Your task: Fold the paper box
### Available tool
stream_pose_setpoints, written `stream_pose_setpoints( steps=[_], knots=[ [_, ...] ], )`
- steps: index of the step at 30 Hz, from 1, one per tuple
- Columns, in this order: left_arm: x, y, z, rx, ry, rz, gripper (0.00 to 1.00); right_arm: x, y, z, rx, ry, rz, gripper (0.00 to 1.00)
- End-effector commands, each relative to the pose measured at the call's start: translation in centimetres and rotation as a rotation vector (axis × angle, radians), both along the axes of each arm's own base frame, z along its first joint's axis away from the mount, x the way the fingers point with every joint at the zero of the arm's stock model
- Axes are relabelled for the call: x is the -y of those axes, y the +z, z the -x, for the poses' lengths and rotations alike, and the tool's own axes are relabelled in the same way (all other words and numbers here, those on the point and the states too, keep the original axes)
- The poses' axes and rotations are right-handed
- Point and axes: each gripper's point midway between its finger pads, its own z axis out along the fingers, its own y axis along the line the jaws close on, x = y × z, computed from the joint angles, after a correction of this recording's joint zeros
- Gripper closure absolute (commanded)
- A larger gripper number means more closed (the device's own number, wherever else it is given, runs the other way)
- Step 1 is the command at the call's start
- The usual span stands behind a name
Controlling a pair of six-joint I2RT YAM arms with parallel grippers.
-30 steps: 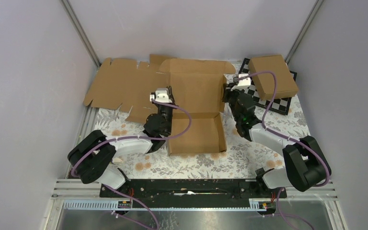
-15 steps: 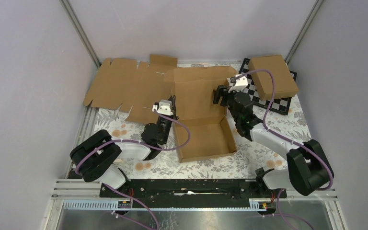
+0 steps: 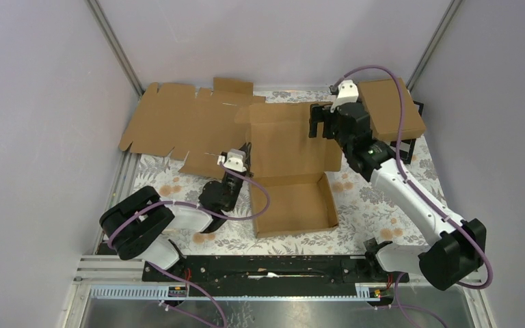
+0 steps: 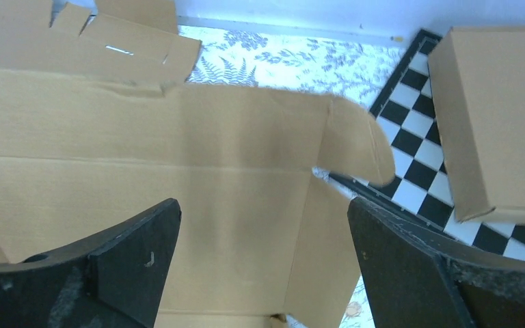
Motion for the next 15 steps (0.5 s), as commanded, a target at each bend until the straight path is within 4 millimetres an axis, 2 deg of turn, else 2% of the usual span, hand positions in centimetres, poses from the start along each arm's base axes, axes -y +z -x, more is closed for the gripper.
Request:
stream_pose_setpoints(
  steps=[1, 6, 10, 15],
  knots=[
    [0.7, 1.7, 1.5, 0.084, -0.087, 0.000, 1.00, -1.2, 3.4, 0.5, 0.018, 0.177, 0.126, 0.00],
    [1.1, 1.7, 2.2, 0.105, -0.129, -0.028, 1.00, -4.7, 4.3, -0.1, -0.003, 0.411, 0.204, 0.01],
    [1.3, 2.1, 2.9, 0.132, -0.167, -0.026, 1.00, -7.4, 3.2, 0.2, -0.099, 0.605, 0.243, 0.00],
    [1.3, 2.2, 3.5, 0.147, -0.188, -0.034, 1.00, -9.3, 2.0, 0.8, -0.233, 0.763, 0.260, 0.00]
  ],
)
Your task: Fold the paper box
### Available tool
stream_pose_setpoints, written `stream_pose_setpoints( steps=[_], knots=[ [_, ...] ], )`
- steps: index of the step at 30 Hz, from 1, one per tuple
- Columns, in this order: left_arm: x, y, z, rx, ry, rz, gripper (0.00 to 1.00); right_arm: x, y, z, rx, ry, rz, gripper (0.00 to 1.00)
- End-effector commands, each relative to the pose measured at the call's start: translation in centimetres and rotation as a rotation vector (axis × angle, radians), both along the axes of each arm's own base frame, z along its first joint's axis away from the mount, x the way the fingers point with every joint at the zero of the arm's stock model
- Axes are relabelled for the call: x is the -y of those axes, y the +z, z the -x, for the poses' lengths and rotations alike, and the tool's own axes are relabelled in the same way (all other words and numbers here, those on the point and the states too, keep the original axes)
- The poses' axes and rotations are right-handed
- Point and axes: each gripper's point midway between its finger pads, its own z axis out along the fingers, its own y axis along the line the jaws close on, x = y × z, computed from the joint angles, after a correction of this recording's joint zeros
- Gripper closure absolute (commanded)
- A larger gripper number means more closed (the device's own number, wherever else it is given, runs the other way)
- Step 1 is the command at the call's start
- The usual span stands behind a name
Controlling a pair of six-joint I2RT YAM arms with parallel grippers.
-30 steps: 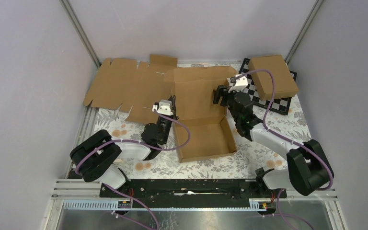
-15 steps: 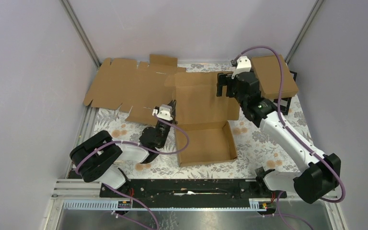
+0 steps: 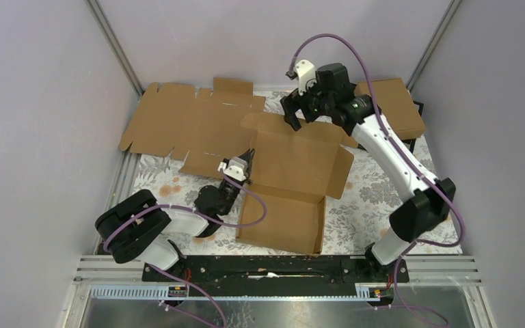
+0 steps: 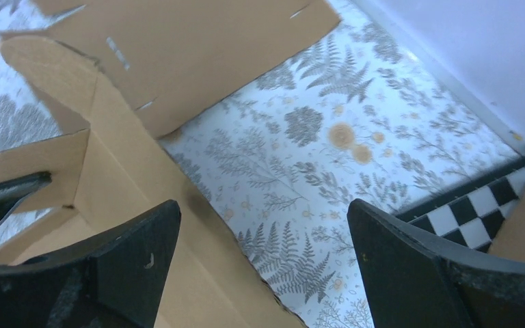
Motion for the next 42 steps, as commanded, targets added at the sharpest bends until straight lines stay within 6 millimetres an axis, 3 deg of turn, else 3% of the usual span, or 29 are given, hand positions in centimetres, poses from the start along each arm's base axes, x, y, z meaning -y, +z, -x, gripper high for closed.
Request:
stream_pose_setpoints(
  steps=[1, 4, 7, 14, 16, 19, 21, 23, 28, 35, 39, 42],
  knots=[
    [0.2, 2.9, 1.4, 0.103, -0.057, 0.054, 1.00, -1.8, -1.3, 2.9, -0.150, 0.217, 0.040, 0.00],
    [0.1, 3.0, 1.4, 0.105, -0.056, 0.052, 1.00, -2.9, -2.2, 3.8, -0.219, 0.290, 0.023, 0.03],
    [0.0, 3.0, 1.3, 0.102, -0.047, 0.056, 1.00, -3.5, -2.4, 4.7, -0.263, 0.341, 0.006, 0.14],
    [-0.1, 3.0, 0.6, 0.041, -0.020, 0.104, 1.00, -3.8, -1.4, 6.8, -0.286, 0.383, -0.021, 0.61],
    [0.1, 2.9, 0.6, -0.001, -0.036, 0.134, 0.99, -3.7, -1.0, 7.2, -0.285, 0.378, -0.022, 0.79],
    [0.1, 3.0, 0.7, -0.038, -0.041, 0.144, 0.79, -3.4, -0.2, 7.5, -0.260, 0.348, 0.003, 0.95],
    [0.4, 3.2, 1.0, -0.073, -0.065, 0.131, 0.58, -3.4, 0.0, 7.7, -0.221, 0.330, 0.055, 0.97],
    [0.8, 2.8, 1.1, -0.136, -0.083, 0.117, 0.51, -3.1, 0.1, 7.5, -0.170, 0.297, 0.124, 1.00],
    [1.4, 2.1, 0.7, -0.252, -0.077, 0.075, 0.44, -2.9, 0.9, 7.1, -0.089, 0.281, 0.197, 1.00],
    [-2.5, 2.9, -2.3, -0.441, -0.015, 0.245, 0.19, -2.6, 2.6, 7.0, 0.035, 0.262, 0.310, 1.00],
    [-2.4, 3.7, -1.4, -0.334, -0.110, 0.190, 0.09, -2.4, 2.6, 7.3, 0.061, 0.271, 0.353, 1.00],
    [-2.1, 3.4, -2.2, -0.320, -0.206, 0.187, 0.11, -2.7, 2.3, 7.8, 0.063, 0.299, 0.357, 1.00]
  ],
)
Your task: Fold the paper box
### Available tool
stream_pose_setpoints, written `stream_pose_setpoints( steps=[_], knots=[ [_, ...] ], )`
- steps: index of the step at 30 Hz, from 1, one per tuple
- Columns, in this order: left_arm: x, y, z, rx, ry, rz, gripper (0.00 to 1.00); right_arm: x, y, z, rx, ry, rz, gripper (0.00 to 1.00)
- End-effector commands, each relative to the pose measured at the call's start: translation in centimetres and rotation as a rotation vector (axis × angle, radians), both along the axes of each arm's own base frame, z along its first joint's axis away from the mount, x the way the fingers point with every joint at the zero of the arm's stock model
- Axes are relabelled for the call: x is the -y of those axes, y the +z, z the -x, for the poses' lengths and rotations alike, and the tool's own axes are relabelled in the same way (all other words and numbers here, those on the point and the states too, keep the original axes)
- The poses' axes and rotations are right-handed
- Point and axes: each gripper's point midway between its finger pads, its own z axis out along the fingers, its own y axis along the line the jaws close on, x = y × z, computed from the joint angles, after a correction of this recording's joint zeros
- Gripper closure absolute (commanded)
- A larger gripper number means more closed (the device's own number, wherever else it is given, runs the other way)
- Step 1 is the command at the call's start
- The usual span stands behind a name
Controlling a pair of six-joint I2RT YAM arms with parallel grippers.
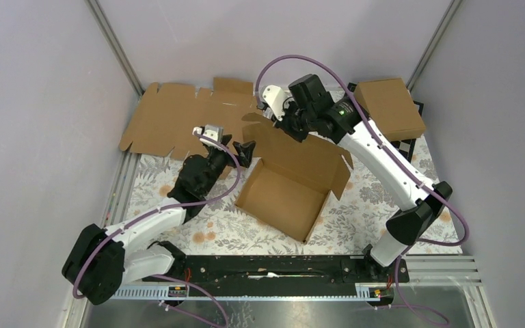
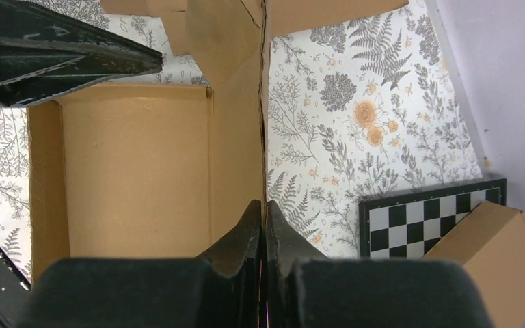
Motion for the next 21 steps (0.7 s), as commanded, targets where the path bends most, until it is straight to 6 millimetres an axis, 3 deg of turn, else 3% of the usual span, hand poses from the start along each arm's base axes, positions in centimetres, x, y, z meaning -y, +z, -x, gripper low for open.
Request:
stream_pose_setpoints(
  steps=[1, 4, 10, 12, 17, 21],
  knots=[
    [2.1, 1.2, 0.2, 0.057, -0.230, 0.056, 0.11, 0.8, 2.9, 0.6, 0.100, 0.022, 0.003, 1.00],
    [3.2, 1.8, -0.1, 0.087, -0.336, 0.061, 0.13, 0.7, 2.5, 0.9, 0.095, 0.034, 0.011, 1.00],
    [3.6, 2.4, -1.4, 0.130, -0.327, 0.024, 0.17, 0.5, 2.1, 1.2, 0.082, 0.050, 0.006, 1.00],
    [4.2, 2.7, -1.4, 0.138, -0.358, 0.017, 0.29, 0.4, 2.1, 1.2, 0.082, 0.051, 0.003, 1.00],
    [5.2, 1.5, -2.1, 0.066, -0.386, -0.039, 0.98, 0.5, 2.2, 0.8, 0.100, 0.039, 0.005, 1.00],
    [6.0, 1.3, -1.4, 0.071, -0.373, -0.103, 1.00, 0.2, 2.5, 0.3, 0.116, 0.026, -0.007, 1.00]
  ],
)
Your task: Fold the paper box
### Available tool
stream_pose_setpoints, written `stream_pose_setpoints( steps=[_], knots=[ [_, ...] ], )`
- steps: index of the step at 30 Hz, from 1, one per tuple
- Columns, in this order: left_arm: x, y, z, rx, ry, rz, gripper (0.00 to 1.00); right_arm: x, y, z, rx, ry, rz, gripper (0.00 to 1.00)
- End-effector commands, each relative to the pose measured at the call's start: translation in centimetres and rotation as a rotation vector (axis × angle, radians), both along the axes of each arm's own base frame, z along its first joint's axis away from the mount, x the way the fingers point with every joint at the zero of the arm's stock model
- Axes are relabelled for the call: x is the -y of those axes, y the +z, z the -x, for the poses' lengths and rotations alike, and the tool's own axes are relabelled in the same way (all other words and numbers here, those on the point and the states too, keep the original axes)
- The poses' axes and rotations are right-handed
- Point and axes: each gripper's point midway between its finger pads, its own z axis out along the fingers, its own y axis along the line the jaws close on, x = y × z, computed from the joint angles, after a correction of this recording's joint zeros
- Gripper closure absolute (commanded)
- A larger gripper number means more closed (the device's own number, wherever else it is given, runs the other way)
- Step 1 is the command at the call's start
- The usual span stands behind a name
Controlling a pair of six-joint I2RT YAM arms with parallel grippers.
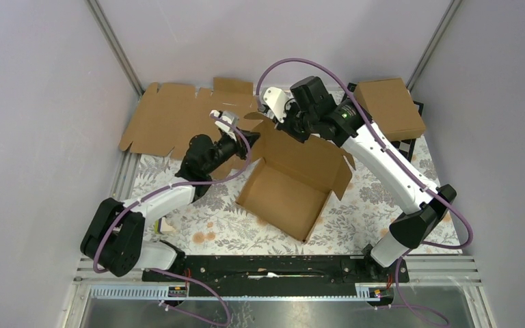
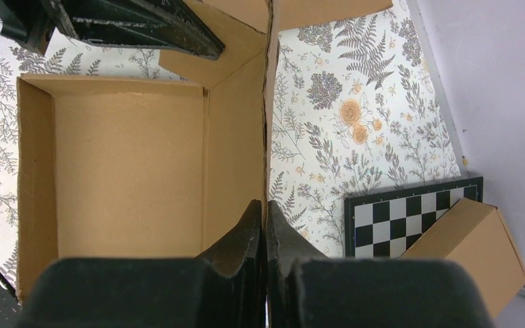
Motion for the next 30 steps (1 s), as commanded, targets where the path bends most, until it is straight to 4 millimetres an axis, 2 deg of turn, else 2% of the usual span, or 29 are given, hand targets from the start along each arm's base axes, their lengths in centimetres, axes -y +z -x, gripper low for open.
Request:
stream_pose_setpoints(
  steps=[1, 6, 10, 11, 12, 13, 14, 15, 16, 19, 24, 27, 30],
  knots=[
    [1.1, 1.6, 0.8, 0.078, -0.002, -0.061, 1.00, -0.3, 2.0, -0.2, 0.067, -0.001, -0.036, 1.00],
    [1.1, 0.6, 0.6, 0.035, 0.064, -0.134, 0.99, -1.4, 2.2, -0.4, 0.076, 0.000, -0.050, 1.00],
    [0.2, -0.4, 0.4, -0.060, 0.142, -0.064, 1.00, -2.5, 2.5, 0.0, 0.097, 0.000, -0.058, 0.97],
    [0.0, -0.4, 0.5, -0.061, 0.157, -0.033, 1.00, -2.7, 2.5, 0.1, 0.110, -0.005, -0.063, 0.93],
    [-0.4, -0.3, 0.5, -0.054, 0.177, -0.004, 1.00, -2.9, 2.0, 0.4, 0.116, -0.008, -0.060, 0.85],
    [-0.7, -0.2, 0.6, -0.037, 0.194, 0.021, 1.00, -3.0, 2.2, 0.5, 0.129, -0.008, -0.072, 0.73],
    [-0.9, 0.1, 0.7, -0.019, 0.197, 0.035, 1.00, -3.0, 1.6, 0.7, 0.130, -0.011, -0.070, 0.61],
    [-1.4, 0.3, 0.4, -0.007, 0.230, 0.037, 1.00, -2.7, 1.6, 0.7, 0.137, -0.043, -0.091, 0.52],
    [-1.8, 0.5, 0.3, 0.005, 0.249, 0.032, 1.00, -2.0, 1.9, 0.2, 0.152, -0.128, -0.115, 0.45],
    [-2.5, 1.4, 0.5, 0.071, 0.266, 0.014, 1.00, 1.2, 2.5, -0.8, 0.193, -0.387, -0.152, 0.36],
    [-2.7, 1.3, 1.4, 0.142, 0.245, 0.006, 1.00, 6.1, 4.5, 0.5, 0.252, -0.615, -0.281, 0.02],
    [-2.7, 1.0, 1.7, 0.145, 0.237, 0.001, 1.00, 8.6, 5.6, 2.3, 0.231, -0.697, -0.397, 0.00],
    [-2.7, 1.0, 2.0, 0.151, 0.233, 0.002, 1.00, 10.7, 5.2, 4.4, 0.175, -0.776, -0.488, 0.00]
  ],
)
